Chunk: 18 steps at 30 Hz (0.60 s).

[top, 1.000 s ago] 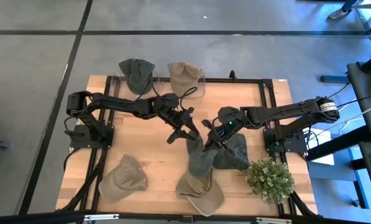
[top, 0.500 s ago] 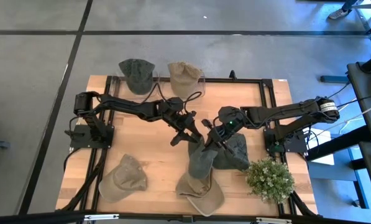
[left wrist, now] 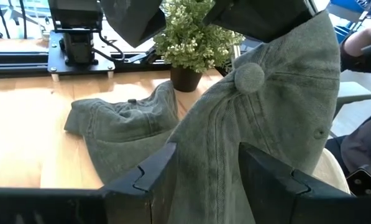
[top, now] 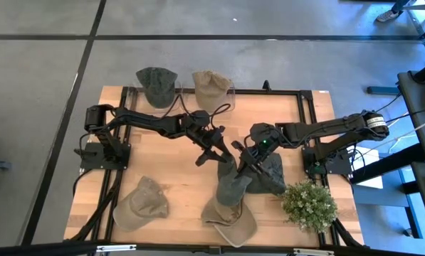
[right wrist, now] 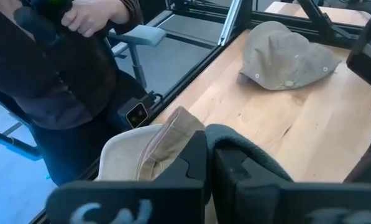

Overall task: Pick & Place hat
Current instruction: Put the left blue cap into the left transparent bin

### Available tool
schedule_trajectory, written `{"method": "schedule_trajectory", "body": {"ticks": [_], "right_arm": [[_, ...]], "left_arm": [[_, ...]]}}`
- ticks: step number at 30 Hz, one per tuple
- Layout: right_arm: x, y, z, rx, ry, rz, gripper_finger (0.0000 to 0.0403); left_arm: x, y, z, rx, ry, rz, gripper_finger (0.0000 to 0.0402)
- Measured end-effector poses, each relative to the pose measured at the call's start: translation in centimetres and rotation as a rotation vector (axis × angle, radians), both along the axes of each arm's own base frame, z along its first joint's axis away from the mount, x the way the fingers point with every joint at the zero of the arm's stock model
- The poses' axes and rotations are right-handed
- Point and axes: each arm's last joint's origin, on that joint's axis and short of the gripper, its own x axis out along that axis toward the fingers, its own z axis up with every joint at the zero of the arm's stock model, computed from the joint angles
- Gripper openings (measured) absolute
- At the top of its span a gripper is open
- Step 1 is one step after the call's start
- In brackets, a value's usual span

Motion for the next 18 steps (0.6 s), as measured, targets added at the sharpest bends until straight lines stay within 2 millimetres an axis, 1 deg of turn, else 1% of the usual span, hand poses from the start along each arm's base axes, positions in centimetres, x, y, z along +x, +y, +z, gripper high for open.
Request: {"method": "schedule_trajectory", "body": {"ticks": [5,10,14,18], "right_arm": [[0.00,0.00,0.00,0.000,0.000,0.000,0.0005],[0.02,0.00,0.03,0.001,-0.003,-0.001,0.0005],[0.03,0.00,0.05,0.003,-0.004,-0.002,0.0005],[0.08,0.01,0.16,0.004,-0.017,-0.002,0.0005]], "left_arm": [[-0.01,0.22,0.02,0.000,-0.001,0.011,0.0164],[0.15,0.29,0.48,0.013,-0.055,0.012,0.0164],[0.16,0.29,0.51,0.013,-0.059,0.013,0.0164],[0.12,-0.22,0.27,0.007,-0.031,-0.005,0.0164]]}}
